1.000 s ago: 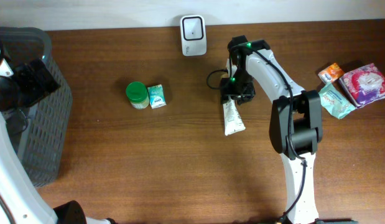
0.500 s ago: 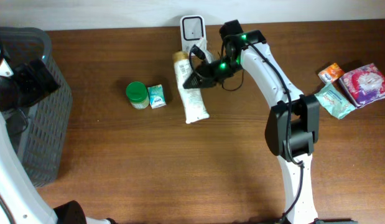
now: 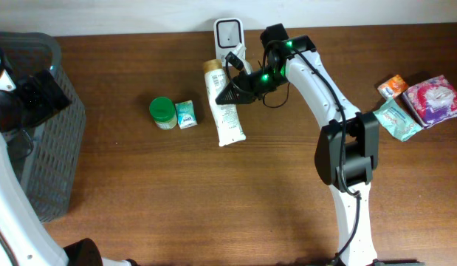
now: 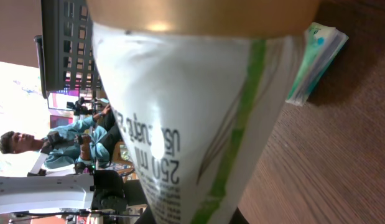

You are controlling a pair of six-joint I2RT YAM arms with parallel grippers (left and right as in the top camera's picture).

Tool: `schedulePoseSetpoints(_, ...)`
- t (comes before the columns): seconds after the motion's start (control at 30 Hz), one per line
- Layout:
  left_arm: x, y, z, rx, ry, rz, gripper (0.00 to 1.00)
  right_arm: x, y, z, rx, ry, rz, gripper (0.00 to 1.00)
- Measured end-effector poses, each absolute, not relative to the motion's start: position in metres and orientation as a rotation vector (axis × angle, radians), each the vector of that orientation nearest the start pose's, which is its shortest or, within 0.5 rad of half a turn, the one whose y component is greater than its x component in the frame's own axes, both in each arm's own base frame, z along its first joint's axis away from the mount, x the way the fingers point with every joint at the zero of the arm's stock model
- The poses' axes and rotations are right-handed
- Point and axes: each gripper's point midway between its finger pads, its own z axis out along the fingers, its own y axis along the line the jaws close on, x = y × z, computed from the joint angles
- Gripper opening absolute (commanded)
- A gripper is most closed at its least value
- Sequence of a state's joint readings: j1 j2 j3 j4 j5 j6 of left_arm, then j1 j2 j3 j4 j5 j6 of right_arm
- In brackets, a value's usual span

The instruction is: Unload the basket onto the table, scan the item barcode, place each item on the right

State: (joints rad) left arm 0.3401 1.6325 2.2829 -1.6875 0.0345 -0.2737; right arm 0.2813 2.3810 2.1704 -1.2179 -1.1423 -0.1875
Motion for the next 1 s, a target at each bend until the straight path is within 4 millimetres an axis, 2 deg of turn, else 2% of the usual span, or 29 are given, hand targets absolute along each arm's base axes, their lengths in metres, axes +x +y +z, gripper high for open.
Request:
schedulePoseSetpoints(0.27,0.304,0.101,0.362,-0.776,2.489,-0.021,0.99,0.422,0.284,0.158,-0.715,2.485,1.658,0.04)
schedulePoseSetpoints(0.37,0.304,0.101,0.362,-0.776,2.489,-0.021,0.99,0.423,0.278,0.146,-0.708,2.560,1.558,0.04)
schedulePoseSetpoints(0.4,0.304,0.101,0.362,-0.776,2.489,-0.021,0.99,0.426,0.273,0.136,-0.677,2.628,1.474,0.04)
schedulePoseSetpoints(0.43,0.304,0.101,0.362,-0.776,2.489,-0.021,0.99,0.432,0.259,0.117,-0.580,2.776,1.285,0.04)
schedulePoseSetpoints(0.47,0.304,0.101,0.362,-0.776,2.489,-0.021,0.99,0.435,0.232,0.091,-0.414,2.971,0.981,0.04)
schedulePoseSetpoints(0.53,0.304,0.101,0.362,-0.776,2.489,-0.022,0.99,0.436,0.186,0.068,-0.165,3.139,0.530,0.04)
schedulePoseSetpoints(0.6,0.304,0.101,0.362,-0.776,2.489,-0.021,0.99,0.433,0.149,0.060,0.019,3.194,0.180,0.04)
schedulePoseSetpoints(0.63,0.304,0.101,0.362,-0.776,2.489,-0.021,0.99,0.437,0.114,0.059,0.161,3.155,-0.137,0.04)
schedulePoseSetpoints(0.67,0.304,0.101,0.362,-0.776,2.489,-0.021,0.99,0.441,0.103,0.060,0.199,3.121,-0.236,0.04)
schedulePoseSetpoints(0.73,0.304,0.101,0.362,-0.776,2.489,-0.021,0.99,0.439,0.088,0.053,0.224,3.089,-0.397,0.04)
schedulePoseSetpoints(0.8,0.304,0.101,0.362,-0.776,2.489,-0.021,0.99,0.433,0.082,0.045,0.203,3.067,-0.531,0.04)
schedulePoseSetpoints(0.83,0.304,0.101,0.362,-0.776,2.489,-0.021,0.99,0.433,0.083,0.043,0.192,3.057,-0.551,0.11)
schedulePoseSetpoints(0.9,0.304,0.101,0.362,-0.776,2.489,-0.021,0.99,0.434,0.088,0.044,0.181,3.041,-0.560,0.18)
schedulePoseSetpoints(1.0,0.304,0.101,0.362,-0.776,2.489,-0.021,0.99,0.436,0.118,0.041,0.113,3.023,-0.486,0.31)
